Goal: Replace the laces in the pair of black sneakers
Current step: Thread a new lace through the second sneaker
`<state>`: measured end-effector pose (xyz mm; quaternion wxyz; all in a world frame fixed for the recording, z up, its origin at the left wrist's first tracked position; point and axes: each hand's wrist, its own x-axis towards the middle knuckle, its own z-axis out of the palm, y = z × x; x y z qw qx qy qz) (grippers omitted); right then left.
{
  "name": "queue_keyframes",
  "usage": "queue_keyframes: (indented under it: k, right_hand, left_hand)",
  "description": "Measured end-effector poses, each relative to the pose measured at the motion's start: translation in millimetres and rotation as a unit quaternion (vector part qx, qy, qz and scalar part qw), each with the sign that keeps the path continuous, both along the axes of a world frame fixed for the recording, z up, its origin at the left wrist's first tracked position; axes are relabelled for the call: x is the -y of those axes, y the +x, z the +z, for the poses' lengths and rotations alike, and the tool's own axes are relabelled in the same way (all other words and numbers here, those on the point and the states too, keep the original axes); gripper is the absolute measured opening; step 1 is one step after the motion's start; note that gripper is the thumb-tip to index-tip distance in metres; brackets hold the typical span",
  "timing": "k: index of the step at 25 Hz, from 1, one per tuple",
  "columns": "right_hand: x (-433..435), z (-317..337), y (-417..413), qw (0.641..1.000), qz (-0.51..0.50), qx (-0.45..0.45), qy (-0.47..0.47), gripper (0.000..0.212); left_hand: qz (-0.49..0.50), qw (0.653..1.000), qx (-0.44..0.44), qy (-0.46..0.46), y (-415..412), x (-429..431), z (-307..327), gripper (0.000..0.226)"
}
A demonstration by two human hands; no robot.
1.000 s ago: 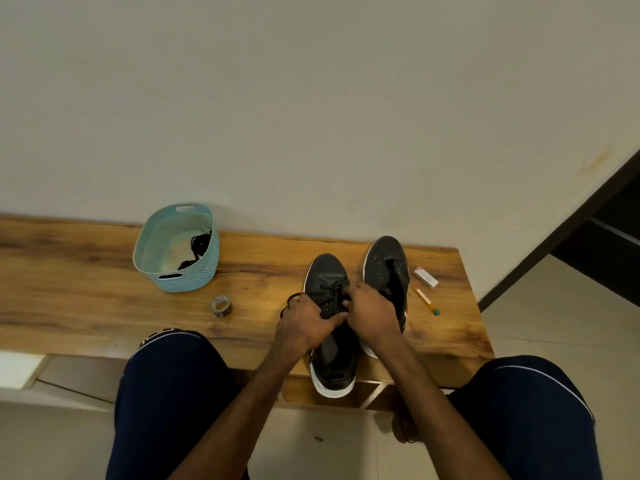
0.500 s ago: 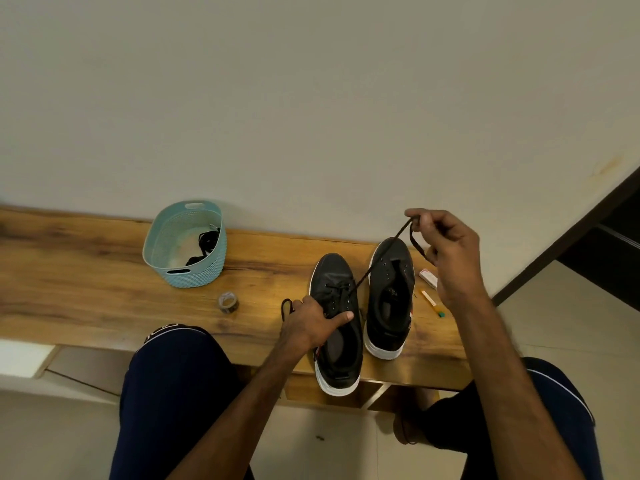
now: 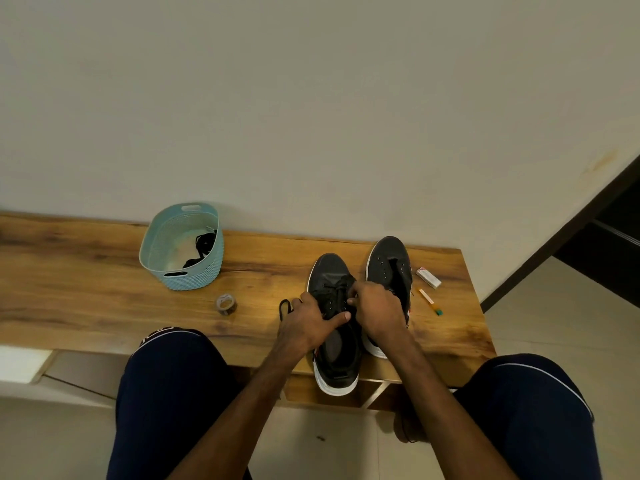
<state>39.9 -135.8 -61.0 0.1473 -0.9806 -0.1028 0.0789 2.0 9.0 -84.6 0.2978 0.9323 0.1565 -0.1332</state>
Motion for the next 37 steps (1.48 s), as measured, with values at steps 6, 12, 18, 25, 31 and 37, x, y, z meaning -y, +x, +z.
queue_keyframes:
  k: [6,12,18,25,31,37]
  right_hand:
    - [29,59,6,0.989,-0.035,-0.1,0.103,0.011]
    - [77,105,11,0.952,-0.095,-0.032,0.288,0.015]
    - [73,77,10,0.923,-0.133,-0.194,0.303,0.033]
    - [64,69,14,0.936,-0.112,-0.055,0.329,0.004]
    - [21,18,17,0.952,-0.046,-0.027,0.301,0.004]
    - [0,-9,18,0.955,-0.031,-0.03,0.292,0.004]
  left_hand:
    - [0.004,1.0,-0.003,-0.002,-1,0,2,0.092]
    - [-0.006,1.0,-0.01,-0.003,-2,0,7,0.088]
    - [-0.027,0.998,-0.002,-0.059,3,-8,18,0.054]
    - [0.034,0.996,0.051,-0.06,8,-3,18,0.032]
    - [0.057,0.989,0.116,-0.071,10,-4,15,0.021]
    - [0.088,0.985,0.097,-0.115,15,-8,9,0.021]
